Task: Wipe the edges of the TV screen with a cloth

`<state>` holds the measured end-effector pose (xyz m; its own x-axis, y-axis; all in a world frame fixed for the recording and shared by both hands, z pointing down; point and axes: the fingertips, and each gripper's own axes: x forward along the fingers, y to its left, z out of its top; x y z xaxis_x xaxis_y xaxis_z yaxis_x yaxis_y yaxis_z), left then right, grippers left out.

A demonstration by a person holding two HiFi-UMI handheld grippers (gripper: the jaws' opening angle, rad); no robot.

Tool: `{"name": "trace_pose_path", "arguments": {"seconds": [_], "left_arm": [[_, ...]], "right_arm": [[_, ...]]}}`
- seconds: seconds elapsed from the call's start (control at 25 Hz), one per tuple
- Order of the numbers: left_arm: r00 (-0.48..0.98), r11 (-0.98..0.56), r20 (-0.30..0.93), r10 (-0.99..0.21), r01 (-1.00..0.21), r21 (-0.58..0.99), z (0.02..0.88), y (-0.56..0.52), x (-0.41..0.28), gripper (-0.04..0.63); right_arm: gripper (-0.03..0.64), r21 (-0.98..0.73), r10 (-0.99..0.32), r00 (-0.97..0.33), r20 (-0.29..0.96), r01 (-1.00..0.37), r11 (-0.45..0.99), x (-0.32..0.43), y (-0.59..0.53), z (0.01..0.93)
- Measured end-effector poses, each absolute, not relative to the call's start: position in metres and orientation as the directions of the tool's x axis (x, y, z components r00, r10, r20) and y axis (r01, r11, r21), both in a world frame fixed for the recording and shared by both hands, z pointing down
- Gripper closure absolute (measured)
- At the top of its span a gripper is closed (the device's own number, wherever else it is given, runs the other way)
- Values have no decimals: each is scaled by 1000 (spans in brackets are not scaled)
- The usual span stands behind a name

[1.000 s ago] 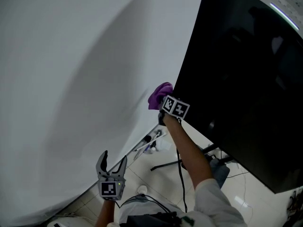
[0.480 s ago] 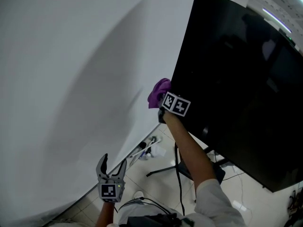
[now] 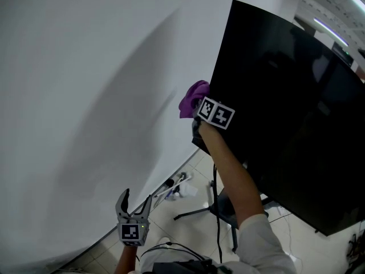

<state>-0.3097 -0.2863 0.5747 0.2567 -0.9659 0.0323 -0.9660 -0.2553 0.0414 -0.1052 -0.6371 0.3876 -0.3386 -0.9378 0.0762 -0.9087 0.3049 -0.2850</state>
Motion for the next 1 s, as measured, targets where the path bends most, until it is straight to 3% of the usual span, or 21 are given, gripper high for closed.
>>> {"name": "trace_pose_path", "arguments": {"seconds": [0.56, 1.0], "left_arm": [[307, -306, 11, -952, -951, 46, 572, -288, -280, 275], [275, -275, 2, -961, -960, 46, 570, -286, -303, 275]], "right_arm": [[523, -208, -933, -357, -39, -911, 357, -109, -641, 248], [523, -151, -939, -320, -129, -929, 338, -105, -630, 149]]}}
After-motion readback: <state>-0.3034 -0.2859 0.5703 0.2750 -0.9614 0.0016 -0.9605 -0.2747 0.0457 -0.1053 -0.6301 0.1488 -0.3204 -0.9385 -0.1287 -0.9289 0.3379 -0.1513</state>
